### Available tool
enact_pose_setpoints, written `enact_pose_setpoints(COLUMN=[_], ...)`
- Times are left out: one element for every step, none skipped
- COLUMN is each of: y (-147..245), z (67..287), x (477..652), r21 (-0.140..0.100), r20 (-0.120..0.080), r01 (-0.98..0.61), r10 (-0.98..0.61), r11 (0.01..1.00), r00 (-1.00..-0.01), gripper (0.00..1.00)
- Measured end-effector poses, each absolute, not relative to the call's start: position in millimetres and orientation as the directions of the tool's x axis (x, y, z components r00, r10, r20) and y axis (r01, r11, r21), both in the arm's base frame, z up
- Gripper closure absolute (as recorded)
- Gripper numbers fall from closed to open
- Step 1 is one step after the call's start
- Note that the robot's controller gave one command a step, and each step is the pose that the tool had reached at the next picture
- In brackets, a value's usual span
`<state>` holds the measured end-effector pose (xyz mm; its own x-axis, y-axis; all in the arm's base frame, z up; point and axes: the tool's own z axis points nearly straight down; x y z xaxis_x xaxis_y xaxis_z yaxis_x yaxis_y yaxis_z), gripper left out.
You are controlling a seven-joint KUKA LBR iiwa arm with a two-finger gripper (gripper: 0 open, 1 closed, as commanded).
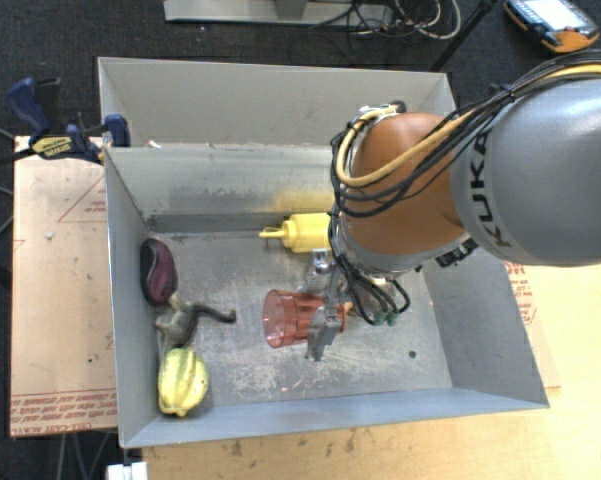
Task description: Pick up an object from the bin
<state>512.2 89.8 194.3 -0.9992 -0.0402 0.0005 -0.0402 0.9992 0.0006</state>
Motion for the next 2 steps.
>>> enact_pose_setpoints(y=[90, 85], z=[194, 236], x=[512.2, 507.9], r21=[0.001, 0.0], r20=[0.0, 0.005], r01=[-0.04, -0.098], r10=[-0.04, -0.098], r11=[0.999, 0.995], r00=[-0.999, -0.995], gripper=[1.0, 1.0])
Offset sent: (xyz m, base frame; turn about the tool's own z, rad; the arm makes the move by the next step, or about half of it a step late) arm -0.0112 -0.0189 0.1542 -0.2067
